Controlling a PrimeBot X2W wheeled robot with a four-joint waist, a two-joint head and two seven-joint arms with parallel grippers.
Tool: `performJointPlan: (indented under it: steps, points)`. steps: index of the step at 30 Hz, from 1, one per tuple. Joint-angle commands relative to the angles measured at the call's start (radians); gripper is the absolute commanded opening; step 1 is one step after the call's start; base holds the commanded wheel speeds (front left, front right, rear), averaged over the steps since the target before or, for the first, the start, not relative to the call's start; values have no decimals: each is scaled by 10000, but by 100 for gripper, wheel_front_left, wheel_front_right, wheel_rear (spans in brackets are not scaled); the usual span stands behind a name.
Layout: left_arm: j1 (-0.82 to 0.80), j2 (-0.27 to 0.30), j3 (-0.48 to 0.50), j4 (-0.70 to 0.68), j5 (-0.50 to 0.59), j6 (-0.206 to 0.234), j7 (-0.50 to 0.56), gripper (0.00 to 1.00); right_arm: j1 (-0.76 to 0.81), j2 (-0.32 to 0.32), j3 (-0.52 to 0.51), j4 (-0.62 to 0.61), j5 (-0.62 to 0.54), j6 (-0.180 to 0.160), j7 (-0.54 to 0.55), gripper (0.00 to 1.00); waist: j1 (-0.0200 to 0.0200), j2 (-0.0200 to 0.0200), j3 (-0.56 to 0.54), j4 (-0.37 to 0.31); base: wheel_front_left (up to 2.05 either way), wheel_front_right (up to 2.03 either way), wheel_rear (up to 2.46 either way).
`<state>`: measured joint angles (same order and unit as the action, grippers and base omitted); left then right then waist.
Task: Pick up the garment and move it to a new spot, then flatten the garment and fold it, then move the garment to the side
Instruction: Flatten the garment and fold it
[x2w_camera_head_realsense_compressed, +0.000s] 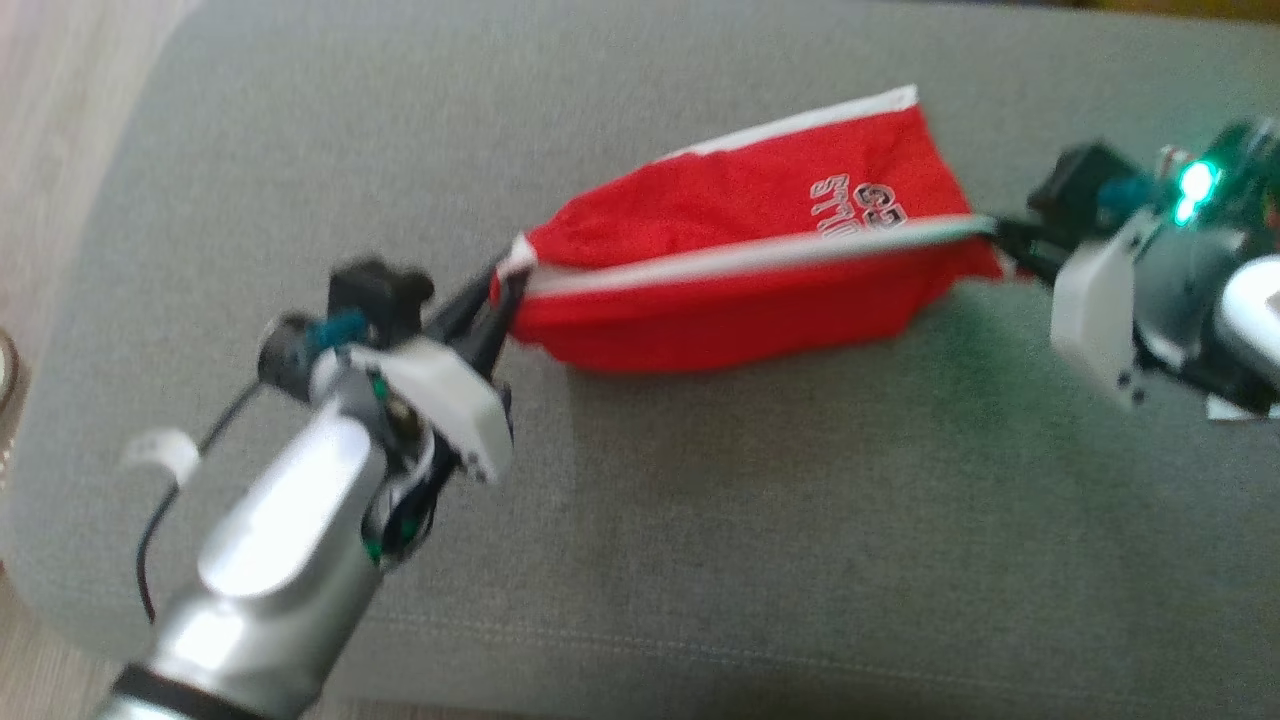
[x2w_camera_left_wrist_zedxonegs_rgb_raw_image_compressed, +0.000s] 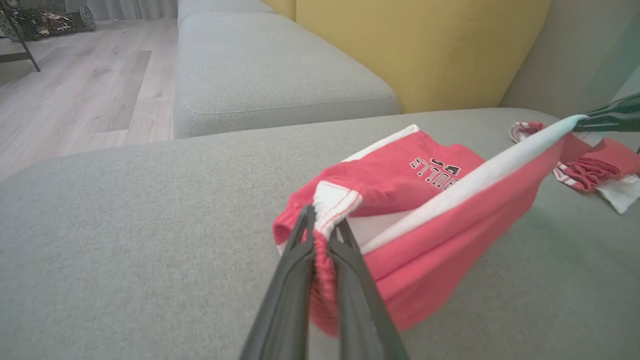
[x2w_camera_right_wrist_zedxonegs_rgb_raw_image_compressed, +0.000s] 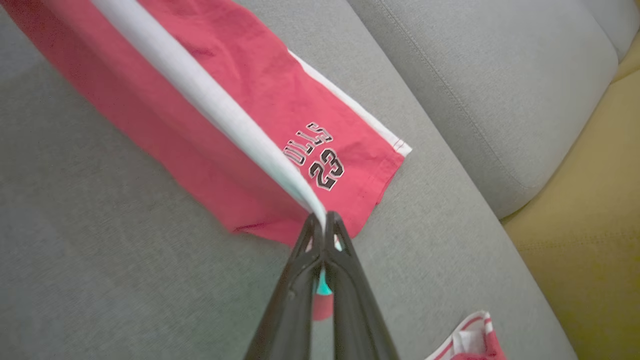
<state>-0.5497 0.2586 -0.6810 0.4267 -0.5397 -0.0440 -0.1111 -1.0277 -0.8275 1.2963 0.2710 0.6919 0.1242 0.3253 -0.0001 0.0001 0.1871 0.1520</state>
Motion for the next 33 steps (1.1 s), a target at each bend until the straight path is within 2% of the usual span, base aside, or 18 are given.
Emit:
performJointPlan:
  steps: [1, 6, 15, 28, 29, 30, 31, 32, 33]
  points:
    - [-937, 91, 550, -53, -76, 29, 69, 0, -500, -11, -161, 177, -149, 65, -65, 0, 1, -1, 661, 187, 0, 0, 0]
    - [-2150, -235, 416, 602, 0, -242, 257, 0, -1364, 345, -161, 694, -589, 65, -42, 0, 1, -1, 1571, 285, 0, 0, 0]
    - [-3586, -828, 254, 2109, 126, -413, 140, 0, -2307, 851, -161, 1702, -1045, 65, -96, 0, 1, -1, 2617, 295, 0, 0, 0]
    - [-4684, -1548, -4, 4151, 194, -557, -623, 0, -3168, 1503, -161, 3265, -1023, 65, -638, 0, 1, -1, 3247, 423, 0, 0, 0]
    - [-4730, -1586, -22, 4252, 181, -571, -677, 0, -3258, 1529, -161, 3410, -1004, 65, -806, 12, 1, -1, 3262, 441, 0, 0, 0]
    - [-4772, -1622, -36, 4345, 166, -583, -736, 12, -3360, 1566, -161, 3593, -984, 65, -1008, 70, 1, -1, 3270, 457, 0, 0, 0]
    - [-4808, -1654, -37, 4427, 148, -591, -808, 43, -3453, 1623, -161, 3820, -923, 65, -1195, 100, 1, -1, 3272, 469, 0, 0, 0]
    - [-4838, -1681, -31, 4503, 134, -591, -885, 100, -3516, 1697, -161, 4047, -868, 65, -1350, 100, 1, -1, 3272, 472, 0, 0, 0]
    - [-4867, -1705, -28, 4574, 128, -586, -957, 100, -3557, 1773, -161, 4267, -836, 65, -1469, 100, 1, -1, 3267, 475, 0, 0, 0]
